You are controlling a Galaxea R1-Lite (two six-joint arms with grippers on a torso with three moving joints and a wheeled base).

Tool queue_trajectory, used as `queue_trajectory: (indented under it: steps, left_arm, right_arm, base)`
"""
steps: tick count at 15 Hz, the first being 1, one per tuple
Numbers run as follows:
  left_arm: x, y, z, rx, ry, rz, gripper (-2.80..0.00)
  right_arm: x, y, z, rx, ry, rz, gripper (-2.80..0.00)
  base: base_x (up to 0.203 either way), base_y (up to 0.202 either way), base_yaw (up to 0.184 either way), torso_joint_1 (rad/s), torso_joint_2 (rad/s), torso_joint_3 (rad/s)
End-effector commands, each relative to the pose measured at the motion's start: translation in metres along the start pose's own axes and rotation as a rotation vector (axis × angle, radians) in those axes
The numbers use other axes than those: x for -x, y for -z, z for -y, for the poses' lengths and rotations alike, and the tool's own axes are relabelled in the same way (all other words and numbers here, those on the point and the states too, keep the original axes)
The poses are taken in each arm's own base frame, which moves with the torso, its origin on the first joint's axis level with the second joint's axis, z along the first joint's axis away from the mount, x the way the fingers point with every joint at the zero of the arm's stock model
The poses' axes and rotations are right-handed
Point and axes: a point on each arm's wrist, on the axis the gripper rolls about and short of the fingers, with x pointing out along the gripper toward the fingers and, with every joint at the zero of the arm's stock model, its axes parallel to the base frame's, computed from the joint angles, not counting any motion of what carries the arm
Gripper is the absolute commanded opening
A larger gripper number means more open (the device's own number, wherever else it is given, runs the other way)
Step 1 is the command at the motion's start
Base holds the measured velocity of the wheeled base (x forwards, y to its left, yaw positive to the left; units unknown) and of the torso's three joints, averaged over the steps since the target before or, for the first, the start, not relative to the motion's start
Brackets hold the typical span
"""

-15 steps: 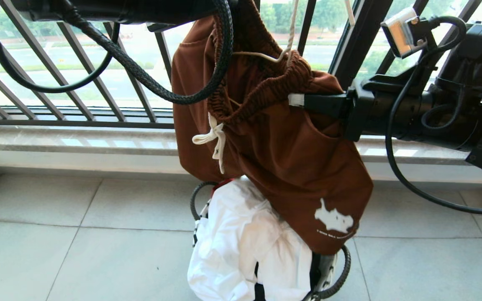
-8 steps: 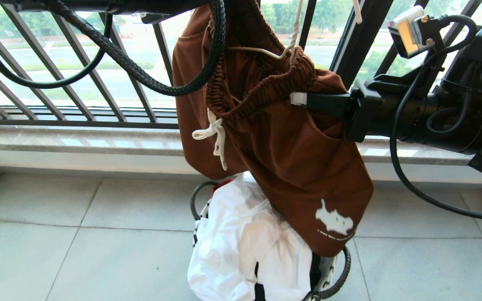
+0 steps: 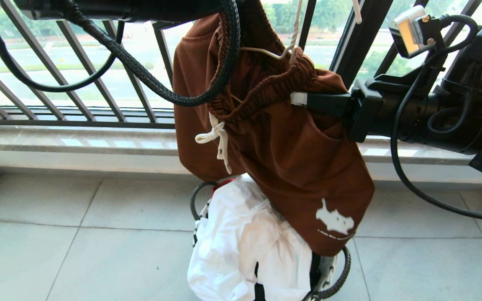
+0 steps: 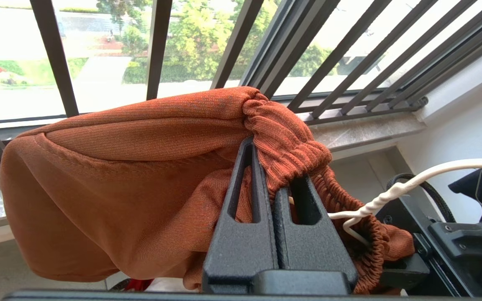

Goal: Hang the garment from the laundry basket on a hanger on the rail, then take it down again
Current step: Hang the clothes on the clothes rack

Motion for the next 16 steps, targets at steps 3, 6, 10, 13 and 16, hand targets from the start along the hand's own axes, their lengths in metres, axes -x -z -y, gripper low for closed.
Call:
queue_trajectory:
  steps: [3,6,10,13,16]
  left_arm:
    - [0.008,-0.004,0.005,-0.016,0.021,-0.001,-2.80]
    - [0.014,0.008,0.013,-0.048,0.049,-0.115,-2.80]
    - [0.015,0.009,0.019,-0.073,0.071,-0.117,0.00]
    - [0.017,0.008,0.018,-0.099,0.068,-0.121,0.00]
    - [0.029,0.003,0.015,-0.107,0.066,-0.144,0.00]
  right_arm:
    - [0.000,0.000,0.000,0.001,-0.004,0.002,-2.80]
    - [0.000,0.000,0.001,-0.001,-0.001,0.001,-2.80]
    - [0.001,-0.002,0.001,-0.022,0.001,0.007,-2.80]
    - [0.003,-0.003,0.003,-0.019,0.010,0.008,-2.80]
    - [0.004,-0.003,0.004,-0.018,0.013,0.009,-2.80]
  base:
    - [0.000,0.000,0.000,0.000,0.00,0.000]
    - [0.000,0.000,0.000,0.000,0.00,0.000]
    - [0.000,0.000,0.000,0.000,0.00,0.000]
    - [0.000,0.000,0.000,0.000,0.00,0.000]
    - [0.000,0.000,0.000,0.000,0.00,0.000]
